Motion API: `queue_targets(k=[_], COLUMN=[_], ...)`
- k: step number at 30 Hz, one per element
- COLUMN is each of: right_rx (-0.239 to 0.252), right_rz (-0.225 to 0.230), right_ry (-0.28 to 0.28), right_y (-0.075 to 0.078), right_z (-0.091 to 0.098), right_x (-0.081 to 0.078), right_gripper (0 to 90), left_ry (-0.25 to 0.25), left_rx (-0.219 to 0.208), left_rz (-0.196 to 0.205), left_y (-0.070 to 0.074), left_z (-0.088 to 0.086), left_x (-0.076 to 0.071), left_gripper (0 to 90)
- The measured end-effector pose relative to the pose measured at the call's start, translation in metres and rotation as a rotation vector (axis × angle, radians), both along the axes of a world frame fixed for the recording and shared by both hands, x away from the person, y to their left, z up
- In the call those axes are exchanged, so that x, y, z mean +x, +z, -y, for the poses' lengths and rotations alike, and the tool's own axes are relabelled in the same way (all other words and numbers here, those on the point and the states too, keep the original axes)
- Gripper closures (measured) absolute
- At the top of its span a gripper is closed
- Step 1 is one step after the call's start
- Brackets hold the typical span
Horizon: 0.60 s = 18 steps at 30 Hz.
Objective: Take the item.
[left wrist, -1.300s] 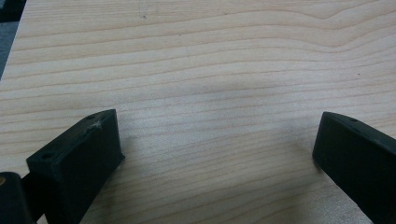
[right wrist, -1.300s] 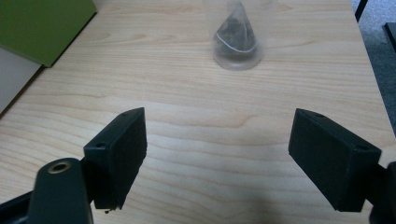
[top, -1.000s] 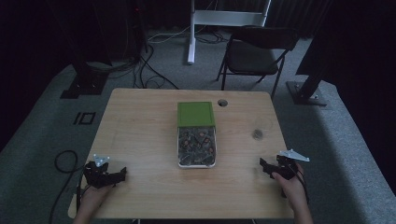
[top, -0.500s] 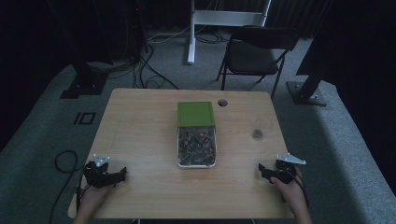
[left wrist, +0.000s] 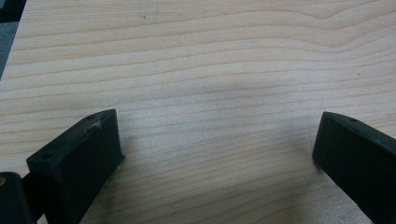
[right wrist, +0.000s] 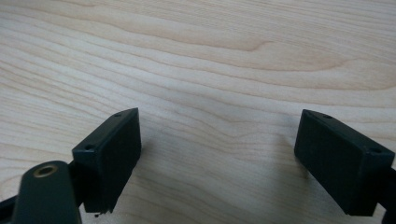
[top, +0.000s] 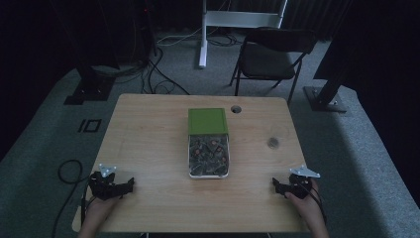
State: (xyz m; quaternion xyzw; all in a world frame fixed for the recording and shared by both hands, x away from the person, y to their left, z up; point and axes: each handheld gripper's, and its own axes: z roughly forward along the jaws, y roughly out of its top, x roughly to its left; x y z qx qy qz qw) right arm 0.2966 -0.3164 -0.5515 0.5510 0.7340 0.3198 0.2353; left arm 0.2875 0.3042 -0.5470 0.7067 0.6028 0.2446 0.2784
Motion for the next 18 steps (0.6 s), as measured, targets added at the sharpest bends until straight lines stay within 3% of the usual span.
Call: queue_targets(k=[18], right_rx=[0.005], right_rz=[-0.004], right_ry=[-0.003], right_y=[-0.0003], right_z=[0.0005], right_x=[0.0006], right_gripper=[13.3], left_ry=[0.0], left_rx=[0.0], left_rz=[0.0], left_y=[0.0], left_z=[0.0], left_x=[0.0], left_gripper=[1.7])
